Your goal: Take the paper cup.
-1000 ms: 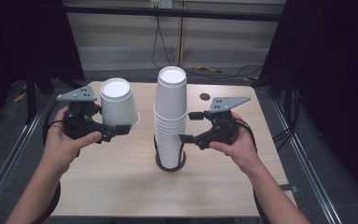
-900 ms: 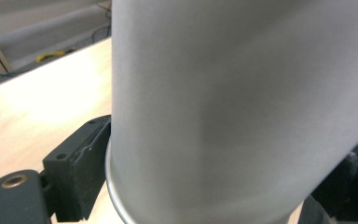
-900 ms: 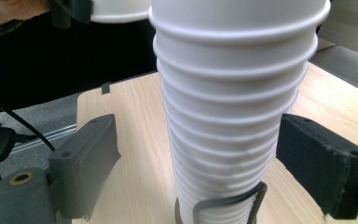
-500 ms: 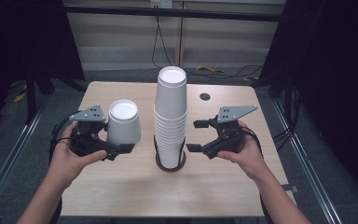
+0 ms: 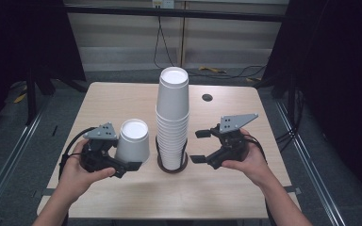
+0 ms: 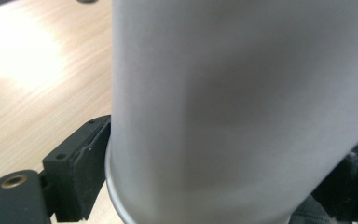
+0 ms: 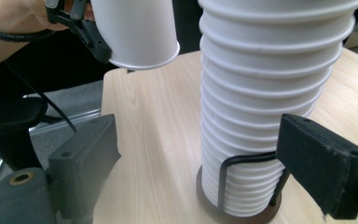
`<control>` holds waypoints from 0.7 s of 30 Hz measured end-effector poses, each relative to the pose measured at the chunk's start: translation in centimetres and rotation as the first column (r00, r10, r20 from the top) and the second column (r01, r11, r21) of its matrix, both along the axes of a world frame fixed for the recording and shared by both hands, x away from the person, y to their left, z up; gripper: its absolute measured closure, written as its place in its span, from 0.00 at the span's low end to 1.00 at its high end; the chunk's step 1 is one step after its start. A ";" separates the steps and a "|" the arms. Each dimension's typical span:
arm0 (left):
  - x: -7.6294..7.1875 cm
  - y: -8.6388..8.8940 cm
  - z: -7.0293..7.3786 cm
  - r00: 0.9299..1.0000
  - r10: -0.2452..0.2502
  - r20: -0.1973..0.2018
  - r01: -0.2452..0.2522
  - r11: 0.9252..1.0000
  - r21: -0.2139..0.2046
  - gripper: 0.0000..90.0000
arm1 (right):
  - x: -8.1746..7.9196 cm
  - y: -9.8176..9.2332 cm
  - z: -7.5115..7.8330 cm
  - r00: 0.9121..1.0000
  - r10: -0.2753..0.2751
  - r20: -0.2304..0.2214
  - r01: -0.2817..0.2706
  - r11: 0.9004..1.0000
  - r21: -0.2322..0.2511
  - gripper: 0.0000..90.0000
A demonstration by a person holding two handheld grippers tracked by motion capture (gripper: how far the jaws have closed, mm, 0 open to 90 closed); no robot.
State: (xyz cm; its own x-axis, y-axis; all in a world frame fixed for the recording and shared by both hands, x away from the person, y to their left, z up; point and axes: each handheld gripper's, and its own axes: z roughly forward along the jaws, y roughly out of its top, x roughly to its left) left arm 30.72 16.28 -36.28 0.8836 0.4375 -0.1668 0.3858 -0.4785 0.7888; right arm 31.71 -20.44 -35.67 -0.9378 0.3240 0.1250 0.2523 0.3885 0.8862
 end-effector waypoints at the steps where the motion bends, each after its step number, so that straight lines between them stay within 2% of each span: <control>1: 0.0 0.0 0.0 1.000 0.000 0.000 0.000 1.000 0.000 0.13 | 0.0 0.0 0.0 1.000 0.000 0.000 0.000 1.000 0.000 0.14; 5: -0.3 -0.5 -1.0 1.000 -0.017 -0.017 0.018 0.999 0.033 0.12 | 0.0 0.0 -0.5 1.000 0.007 -0.008 -0.007 1.000 0.005 0.14; 7: -0.4 -0.7 -1.1 1.000 -0.019 -0.024 0.020 0.999 0.031 0.12 | 0.0 0.1 -0.7 1.000 0.016 -0.012 -0.016 1.000 0.011 0.14; 10: -0.8 -1.3 -1.6 0.998 -0.048 -0.028 0.049 0.998 0.040 0.13 | -0.1 0.3 -1.0 0.999 0.041 -0.018 -0.040 0.999 0.024 0.14; 13: -1.0 -1.7 -1.9 0.998 -0.062 -0.033 0.063 0.997 0.045 0.13 | -0.1 0.5 -1.3 0.999 0.050 -0.023 -0.049 0.999 0.016 0.14; 16: -1.2 -2.2 -2.2 0.996 -0.080 -0.045 0.083 0.994 0.074 0.13 | -0.2 0.6 -1.6 0.998 0.061 -0.032 -0.061 0.998 0.008 0.14; 17: -1.2 -2.5 -2.3 0.995 -0.084 -0.051 0.088 0.993 0.082 0.12 | -0.3 0.7 -1.7 0.996 0.083 -0.044 -0.083 0.997 0.001 0.14; 21: -1.2 -2.8 -2.6 0.995 -0.088 -0.055 0.094 0.988 0.122 0.12 | -0.4 0.7 -1.8 0.995 0.086 -0.044 -0.087 0.996 -0.020 0.14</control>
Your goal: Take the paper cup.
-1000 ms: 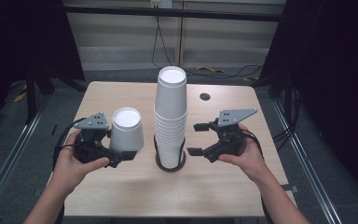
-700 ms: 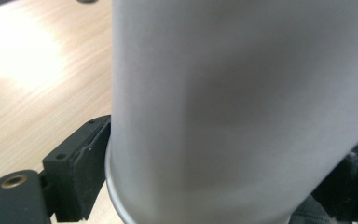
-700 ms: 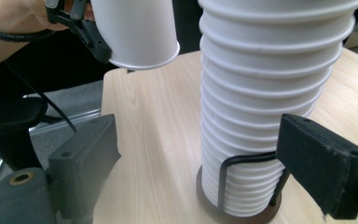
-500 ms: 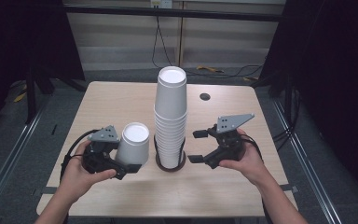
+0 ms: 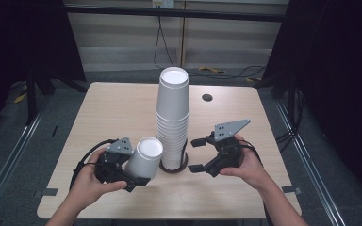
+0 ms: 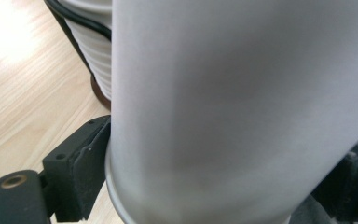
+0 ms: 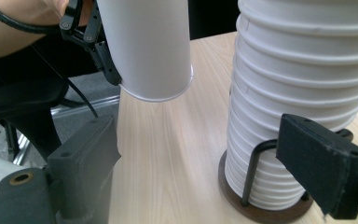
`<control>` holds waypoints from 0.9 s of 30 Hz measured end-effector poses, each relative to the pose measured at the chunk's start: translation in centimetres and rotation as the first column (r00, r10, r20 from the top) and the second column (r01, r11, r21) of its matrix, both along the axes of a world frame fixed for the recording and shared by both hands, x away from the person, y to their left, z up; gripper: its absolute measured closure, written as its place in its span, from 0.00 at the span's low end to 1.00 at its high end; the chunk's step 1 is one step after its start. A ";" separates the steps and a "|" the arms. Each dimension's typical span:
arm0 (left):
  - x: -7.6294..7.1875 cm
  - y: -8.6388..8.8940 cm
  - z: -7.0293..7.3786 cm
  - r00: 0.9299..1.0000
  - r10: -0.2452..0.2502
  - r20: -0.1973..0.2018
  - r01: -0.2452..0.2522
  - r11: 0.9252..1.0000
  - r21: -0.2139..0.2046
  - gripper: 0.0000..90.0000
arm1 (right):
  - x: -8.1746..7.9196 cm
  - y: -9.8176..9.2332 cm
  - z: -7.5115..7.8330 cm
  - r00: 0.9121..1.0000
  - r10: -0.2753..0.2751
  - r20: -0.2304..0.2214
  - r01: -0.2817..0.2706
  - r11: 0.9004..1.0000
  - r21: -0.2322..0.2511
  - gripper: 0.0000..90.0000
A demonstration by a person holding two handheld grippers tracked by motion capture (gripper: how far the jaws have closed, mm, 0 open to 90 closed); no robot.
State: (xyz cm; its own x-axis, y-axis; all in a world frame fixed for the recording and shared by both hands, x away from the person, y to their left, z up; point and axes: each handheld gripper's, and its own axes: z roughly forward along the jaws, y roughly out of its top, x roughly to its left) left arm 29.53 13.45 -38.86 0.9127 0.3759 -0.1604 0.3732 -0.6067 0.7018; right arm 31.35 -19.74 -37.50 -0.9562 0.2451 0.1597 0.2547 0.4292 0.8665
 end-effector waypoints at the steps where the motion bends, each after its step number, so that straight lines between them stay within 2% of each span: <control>1: 0.0 -0.1 0.0 1.000 -0.007 -0.001 0.007 1.000 0.009 0.12 | 0.0 0.0 -0.1 1.000 0.000 -0.003 0.000 1.000 0.001 0.14; 2: 0.0 -0.1 0.0 1.000 -0.007 -0.001 0.007 1.000 0.009 0.12 | 0.0 0.0 -0.1 1.000 0.000 -0.003 0.000 1.000 0.001 0.14; 3: 0.0 -0.4 -0.1 1.000 -0.025 0.003 0.025 0.999 0.036 0.12 | -0.1 0.0 -0.2 1.000 0.006 -0.006 -0.006 1.000 0.001 0.14; 9: -0.3 -1.2 -0.4 0.999 -0.045 -0.008 0.045 0.998 0.049 0.12 | -0.5 0.2 -0.7 1.000 0.024 -0.008 -0.024 1.000 0.000 0.14; 15: -0.5 -2.1 -0.7 0.998 -0.069 -0.012 0.070 0.993 0.092 0.12 | -0.9 0.6 -1.0 0.998 0.054 -0.009 -0.054 0.998 -0.014 0.14; 18: -0.6 -2.6 -0.7 0.997 -0.073 -0.011 0.074 0.989 0.126 0.12 | -1.1 0.9 -0.8 0.998 0.068 -0.005 -0.068 0.998 -0.016 0.14; 21: -0.7 -3.1 -0.7 0.997 -0.082 0.000 0.081 0.981 0.177 0.12 | -1.3 1.2 -0.6 0.997 0.082 0.004 -0.082 0.996 -0.028 0.14; 24: -0.8 -3.4 -0.7 0.996 -0.092 -0.012 0.092 0.979 0.184 0.12 | -1.4 1.5 -0.4 0.995 0.098 0.009 -0.097 0.994 -0.046 0.14; 25: -0.9 -3.8 -0.8 0.995 -0.101 -0.017 0.103 0.975 0.199 0.12 | -1.4 1.7 -0.3 0.994 0.107 0.013 -0.107 0.993 -0.052 0.14; 26: -0.9 -3.8 -0.8 0.995 -0.101 -0.017 0.103 0.975 0.199 0.12 | -1.4 1.7 -0.3 0.994 0.107 0.013 -0.107 0.993 -0.052 0.14; 27: -1.0 -4.2 -0.9 0.993 -0.115 -0.026 0.118 0.971 0.208 0.12 | -1.5 2.1 -0.3 0.993 0.116 0.016 -0.114 0.991 -0.068 0.14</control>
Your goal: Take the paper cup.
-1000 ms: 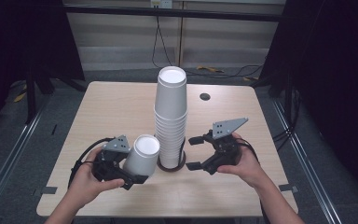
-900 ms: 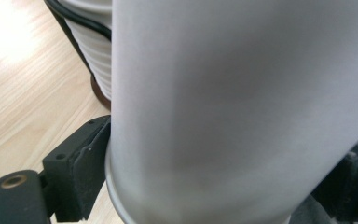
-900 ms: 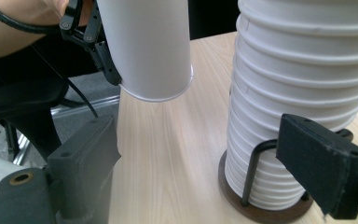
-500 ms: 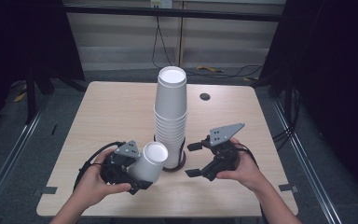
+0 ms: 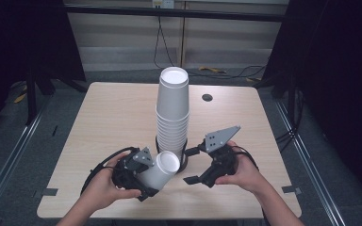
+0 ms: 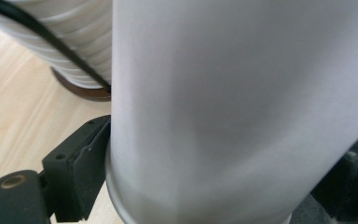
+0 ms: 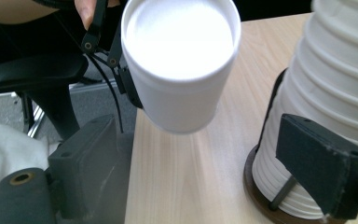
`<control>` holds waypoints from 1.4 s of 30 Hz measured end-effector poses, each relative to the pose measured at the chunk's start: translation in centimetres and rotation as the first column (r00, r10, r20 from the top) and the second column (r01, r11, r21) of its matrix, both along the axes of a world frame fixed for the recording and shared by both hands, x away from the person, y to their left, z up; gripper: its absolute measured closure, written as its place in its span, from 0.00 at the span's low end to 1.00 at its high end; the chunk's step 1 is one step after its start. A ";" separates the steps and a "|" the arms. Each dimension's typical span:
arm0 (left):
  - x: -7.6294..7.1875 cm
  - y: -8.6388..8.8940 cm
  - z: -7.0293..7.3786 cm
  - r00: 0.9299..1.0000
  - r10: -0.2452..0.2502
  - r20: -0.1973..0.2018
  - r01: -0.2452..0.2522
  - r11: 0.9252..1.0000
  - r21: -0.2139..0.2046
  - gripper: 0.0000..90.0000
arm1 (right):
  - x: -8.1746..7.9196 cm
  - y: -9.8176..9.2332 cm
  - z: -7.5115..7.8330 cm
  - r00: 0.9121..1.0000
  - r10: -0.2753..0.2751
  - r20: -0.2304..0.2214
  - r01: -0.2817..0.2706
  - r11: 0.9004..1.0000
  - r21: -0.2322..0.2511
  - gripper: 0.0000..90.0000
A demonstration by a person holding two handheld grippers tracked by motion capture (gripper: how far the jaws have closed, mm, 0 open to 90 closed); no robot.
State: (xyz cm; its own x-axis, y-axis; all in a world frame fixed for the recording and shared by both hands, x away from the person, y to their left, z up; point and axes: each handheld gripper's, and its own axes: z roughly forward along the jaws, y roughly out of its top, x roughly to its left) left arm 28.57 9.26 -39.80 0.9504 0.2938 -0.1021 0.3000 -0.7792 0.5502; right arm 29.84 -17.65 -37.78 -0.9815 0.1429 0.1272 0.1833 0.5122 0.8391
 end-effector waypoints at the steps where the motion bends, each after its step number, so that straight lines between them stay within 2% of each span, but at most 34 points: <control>1: 0.0 0.0 0.0 1.000 0.000 0.000 0.000 1.000 0.000 0.12 | 0.0 0.1 0.0 1.000 0.005 -0.001 -0.005 1.000 -0.006 0.14; 2: 0.0 -0.4 -0.2 1.000 -0.013 0.003 0.013 1.000 0.020 0.12 | 0.0 0.4 0.0 1.000 0.013 -0.001 -0.013 1.000 -0.020 0.14; 8: 0.1 -1.0 -0.1 0.999 -0.034 -0.003 0.034 0.998 0.055 0.12 | 0.0 1.0 0.0 1.000 0.028 0.008 -0.028 0.999 -0.047 0.14; 9: 0.1 -1.0 -0.1 0.999 -0.034 -0.003 0.034 0.998 0.055 0.12 | 0.0 1.0 0.0 1.000 0.028 0.008 -0.028 0.999 -0.047 0.14; 10: 0.1 -1.2 0.0 0.999 -0.032 0.002 0.032 0.996 0.081 0.12 | 0.0 1.1 0.0 0.999 0.036 0.004 -0.036 0.998 -0.055 0.15; 13: 0.1 -1.4 0.0 1.000 -0.029 -0.003 0.029 0.995 0.094 0.12 | 0.0 1.3 0.0 0.999 0.042 0.004 -0.042 0.997 -0.068 0.15; 15: 0.1 -1.8 0.0 0.999 -0.033 0.002 0.033 0.990 0.139 0.12 | 0.1 1.5 -0.1 0.999 0.048 0.001 -0.048 0.996 -0.081 0.15; 21: 0.1 -2.8 0.1 0.999 -0.044 -0.006 0.045 0.982 0.184 0.12 | 0.2 2.2 -0.4 0.999 0.052 0.001 -0.052 0.991 -0.120 0.16; 22: 0.2 -2.9 0.2 0.998 -0.063 -0.004 0.062 0.977 0.202 0.12 | 0.2 2.3 -0.5 0.999 0.051 0.001 -0.051 0.991 -0.125 0.16; 23: 0.1 -3.1 0.2 0.999 -0.045 -0.005 0.045 0.980 0.194 0.12 | 0.2 2.4 -0.6 0.998 0.055 -0.001 -0.054 0.991 -0.125 0.16; 24: 0.2 -3.2 0.2 0.998 -0.062 -0.002 0.061 0.974 0.216 0.12 | 0.2 2.4 -0.7 0.998 0.059 -0.001 -0.058 0.990 -0.127 0.17; 25: 0.1 -3.3 0.1 0.999 -0.044 -0.007 0.045 0.977 0.210 0.12 | 0.2 2.5 -0.8 0.998 0.060 -0.002 -0.060 0.990 -0.130 0.17; 28: 0.2 -3.5 0.1 0.998 -0.068 -0.014 0.069 0.971 0.228 0.12 | 0.1 2.6 -1.0 0.998 0.066 -0.007 -0.067 0.988 -0.140 0.18; 35: 0.2 -3.9 0.0 0.998 -0.065 -0.025 0.069 0.970 0.235 0.12 | 0.2 2.6 -1.1 0.998 0.065 -0.006 -0.065 0.987 -0.146 0.19; 37: 0.0 -4.1 0.0 0.998 -0.060 -0.031 0.066 0.970 0.234 0.12 | 0.1 2.7 -1.2 0.998 0.068 -0.016 -0.070 0.988 -0.140 0.22; 38: 0.0 -4.2 0.0 0.997 -0.072 -0.034 0.078 0.966 0.248 0.12 | 0.0 2.8 -1.3 0.996 0.082 -0.021 -0.085 0.986 -0.142 0.25; 39: 0.0 -4.2 0.0 0.997 -0.072 -0.034 0.078 0.966 0.248 0.12 | 0.0 2.8 -1.3 0.996 0.082 -0.021 -0.085 0.986 -0.142 0.25; 40: 0.0 -4.3 -0.1 0.997 -0.077 -0.022 0.080 0.962 0.262 0.12 | -0.1 3.0 -1.6 0.996 0.086 -0.013 -0.087 0.983 -0.163 0.26; 42: -0.2 -4.4 -0.2 0.997 -0.070 -0.021 0.073 0.962 0.264 0.12 | -0.1 3.0 -1.8 0.996 0.089 -0.017 -0.091 0.980 -0.177 0.26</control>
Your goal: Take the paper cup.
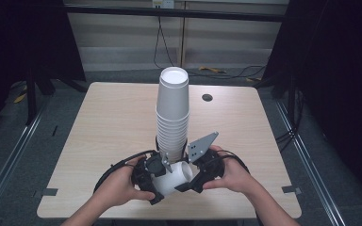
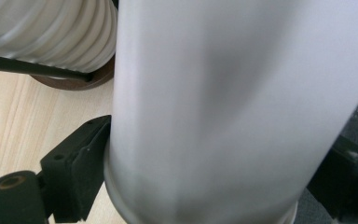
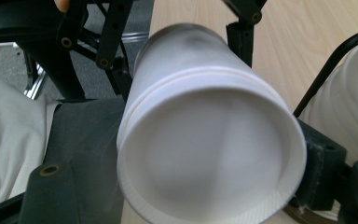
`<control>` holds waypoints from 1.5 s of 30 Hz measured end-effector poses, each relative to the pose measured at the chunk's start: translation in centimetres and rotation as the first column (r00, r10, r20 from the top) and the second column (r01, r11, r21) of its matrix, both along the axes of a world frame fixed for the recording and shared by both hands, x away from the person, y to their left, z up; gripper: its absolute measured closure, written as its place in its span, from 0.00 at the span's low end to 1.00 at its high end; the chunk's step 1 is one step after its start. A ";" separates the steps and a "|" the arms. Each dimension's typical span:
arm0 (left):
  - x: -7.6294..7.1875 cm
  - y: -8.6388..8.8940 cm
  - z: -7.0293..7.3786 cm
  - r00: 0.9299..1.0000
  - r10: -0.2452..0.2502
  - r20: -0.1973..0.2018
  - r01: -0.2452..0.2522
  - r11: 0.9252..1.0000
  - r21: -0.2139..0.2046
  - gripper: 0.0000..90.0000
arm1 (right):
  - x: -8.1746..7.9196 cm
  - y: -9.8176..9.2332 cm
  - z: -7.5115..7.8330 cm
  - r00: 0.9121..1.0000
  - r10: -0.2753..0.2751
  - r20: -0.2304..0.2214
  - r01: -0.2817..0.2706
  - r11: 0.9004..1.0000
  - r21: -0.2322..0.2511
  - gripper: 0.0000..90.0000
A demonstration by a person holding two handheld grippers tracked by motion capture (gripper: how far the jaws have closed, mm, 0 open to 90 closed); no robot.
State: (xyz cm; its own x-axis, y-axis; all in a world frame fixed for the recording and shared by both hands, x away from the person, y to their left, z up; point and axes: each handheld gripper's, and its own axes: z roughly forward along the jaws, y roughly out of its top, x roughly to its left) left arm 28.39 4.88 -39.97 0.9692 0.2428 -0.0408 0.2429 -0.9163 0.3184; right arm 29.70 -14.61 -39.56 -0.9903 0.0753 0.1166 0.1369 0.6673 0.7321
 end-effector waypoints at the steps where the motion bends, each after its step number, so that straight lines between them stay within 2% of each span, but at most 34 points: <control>1: 0.0 0.0 0.0 1.000 0.000 0.000 0.000 1.000 0.000 0.12 | 0.0 0.0 0.0 1.000 0.000 0.000 0.000 1.000 0.000 0.26; 3: 0.1 0.0 0.1 1.000 -0.020 0.019 0.020 1.000 0.007 0.12 | 0.0 0.0 -0.2 1.000 -0.002 0.001 0.002 1.000 -0.026 0.26; 4: 0.1 0.0 0.3 0.999 -0.027 0.026 0.026 0.999 0.023 0.12 | 0.0 0.0 -0.3 1.000 -0.007 0.004 0.008 0.999 -0.046 0.26; 6: 0.0 -0.1 0.3 0.999 -0.027 0.034 0.026 0.999 0.030 0.12 | 0.0 0.1 -0.5 1.000 -0.008 0.003 0.008 0.998 -0.058 0.26; 10: 0.0 -0.1 0.5 0.999 -0.032 0.025 0.031 0.998 0.046 0.12 | -0.2 0.2 -0.4 1.000 -0.021 -0.003 0.021 0.999 -0.050 0.25; 13: 0.0 -0.1 0.6 0.998 -0.036 0.045 0.034 0.999 0.041 0.12 | -0.2 0.2 -0.4 1.000 -0.015 0.004 0.015 0.999 -0.040 0.25; 18: 0.1 -0.1 0.6 0.999 -0.026 0.024 0.026 1.000 0.010 0.12 | -0.2 -0.2 -0.4 1.000 -0.020 0.000 0.020 1.000 -0.013 0.25; 19: 0.1 -0.1 0.6 0.999 -0.026 0.024 0.026 1.000 0.010 0.12 | -0.2 -0.2 -0.4 1.000 -0.020 0.000 0.020 1.000 -0.013 0.25; 20: 0.2 -0.1 0.6 0.998 -0.049 0.037 0.048 0.999 0.017 0.12 | -0.2 -0.3 -0.4 1.000 -0.021 0.001 0.021 1.000 -0.012 0.25; 22: 0.0 -0.2 0.4 0.999 -0.019 0.031 0.019 1.000 0.001 0.12 | -0.3 -0.3 -0.5 1.000 -0.030 -0.002 0.030 0.999 -0.021 0.26; 26: 0.1 -0.1 0.5 0.999 -0.042 0.031 0.042 0.999 0.006 0.12 | -0.3 -0.3 -0.5 1.000 -0.027 0.003 0.027 0.999 -0.026 0.26; 29: 0.1 -0.1 0.4 0.999 -0.047 0.021 0.047 0.999 -0.012 0.12 | -0.5 -0.4 -0.4 0.999 -0.040 -0.013 0.039 0.999 -0.024 0.26; 30: -0.1 -0.1 0.3 0.999 -0.035 0.020 0.035 0.999 -0.026 0.12 | -0.5 -0.4 -0.4 0.999 -0.037 -0.019 0.037 0.999 -0.031 0.27; 32: -0.1 -0.2 0.2 0.999 -0.039 0.022 0.039 0.999 -0.013 0.12 | -0.6 -0.4 -0.4 0.999 -0.043 -0.016 0.042 0.998 -0.038 0.27; 35: -0.1 -0.2 0.1 0.999 -0.031 0.028 0.031 0.999 -0.023 0.12 | -0.7 -0.3 -0.3 0.999 -0.044 -0.005 0.044 0.998 -0.048 0.28; 38: 0.2 0.0 0.2 0.996 -0.071 0.052 0.071 0.997 -0.004 0.12 | -0.7 -0.3 -0.3 0.999 -0.046 0.011 0.047 0.998 -0.049 0.28; 39: -0.1 -0.1 -0.1 0.998 -0.037 0.048 0.039 0.998 -0.047 0.11 | -0.7 -0.3 -0.2 0.999 -0.048 0.013 0.048 0.997 -0.053 0.28; 40: 0.1 0.1 0.0 0.997 -0.061 0.055 0.063 0.997 -0.037 0.11 | -0.8 -0.3 -0.2 0.999 -0.050 0.018 0.051 0.997 -0.051 0.29; 45: 0.4 0.6 -0.1 0.997 -0.064 0.041 0.066 0.996 -0.067 0.10 | -0.8 -0.4 -0.1 0.998 -0.055 0.022 0.056 0.997 -0.045 0.29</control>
State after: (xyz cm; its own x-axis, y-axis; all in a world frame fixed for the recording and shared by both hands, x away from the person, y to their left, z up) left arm 28.76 5.49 -40.08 0.9841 0.1770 -0.0176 0.1698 -0.9056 0.3886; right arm 28.86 -15.06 -39.69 -0.9867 0.1348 0.0910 0.1595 0.6920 0.7041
